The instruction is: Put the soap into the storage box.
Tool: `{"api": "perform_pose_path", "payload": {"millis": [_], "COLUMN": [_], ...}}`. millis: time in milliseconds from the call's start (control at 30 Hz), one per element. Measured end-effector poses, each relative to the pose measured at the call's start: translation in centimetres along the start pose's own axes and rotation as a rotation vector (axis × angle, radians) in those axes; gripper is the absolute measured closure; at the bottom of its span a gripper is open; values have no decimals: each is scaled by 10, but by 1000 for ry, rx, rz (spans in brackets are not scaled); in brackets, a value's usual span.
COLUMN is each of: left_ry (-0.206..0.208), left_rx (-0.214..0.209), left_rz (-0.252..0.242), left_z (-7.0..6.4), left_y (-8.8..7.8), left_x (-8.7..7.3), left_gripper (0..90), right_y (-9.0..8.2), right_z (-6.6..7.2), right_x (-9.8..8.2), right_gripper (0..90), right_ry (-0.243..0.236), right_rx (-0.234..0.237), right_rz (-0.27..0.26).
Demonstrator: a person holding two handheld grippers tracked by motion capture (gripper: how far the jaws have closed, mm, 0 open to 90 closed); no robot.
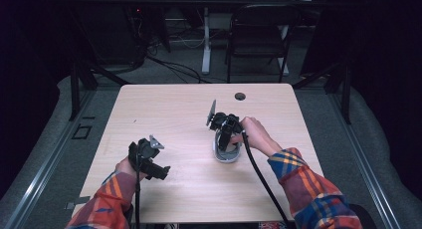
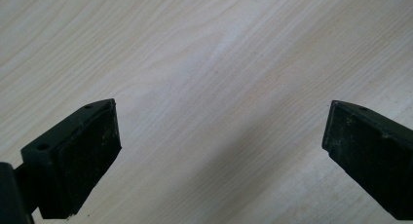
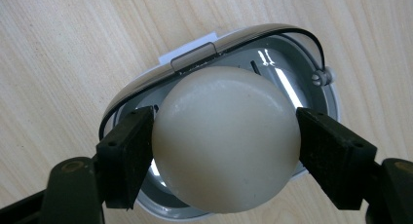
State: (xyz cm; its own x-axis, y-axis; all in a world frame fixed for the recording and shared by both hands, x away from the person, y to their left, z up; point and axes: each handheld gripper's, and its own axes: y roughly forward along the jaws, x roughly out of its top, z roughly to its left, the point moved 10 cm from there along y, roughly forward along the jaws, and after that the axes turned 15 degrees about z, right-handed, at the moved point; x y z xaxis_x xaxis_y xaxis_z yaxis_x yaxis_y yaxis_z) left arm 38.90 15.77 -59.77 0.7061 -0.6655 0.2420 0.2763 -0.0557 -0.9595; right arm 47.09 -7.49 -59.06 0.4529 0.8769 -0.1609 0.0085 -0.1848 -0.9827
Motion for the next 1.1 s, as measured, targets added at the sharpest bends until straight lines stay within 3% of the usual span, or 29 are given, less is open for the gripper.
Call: {"api": "perform_pose_path", "payload": {"millis": [567,1100], "left_ry": [2,0], "left_rx": [0,2], "left_rz": [0,0], "left_z": [0,0], "left_y": [0,0], "left_x": [0,0], "left_gripper": [4,4], "right_y": [3,-13], "right_z": [0,-4], "right_x": [-2,-13], "right_gripper": [241,283], "right_ry": [10,21], "right_rx": [-3,-10], "right_rz": [-6,-62]}}
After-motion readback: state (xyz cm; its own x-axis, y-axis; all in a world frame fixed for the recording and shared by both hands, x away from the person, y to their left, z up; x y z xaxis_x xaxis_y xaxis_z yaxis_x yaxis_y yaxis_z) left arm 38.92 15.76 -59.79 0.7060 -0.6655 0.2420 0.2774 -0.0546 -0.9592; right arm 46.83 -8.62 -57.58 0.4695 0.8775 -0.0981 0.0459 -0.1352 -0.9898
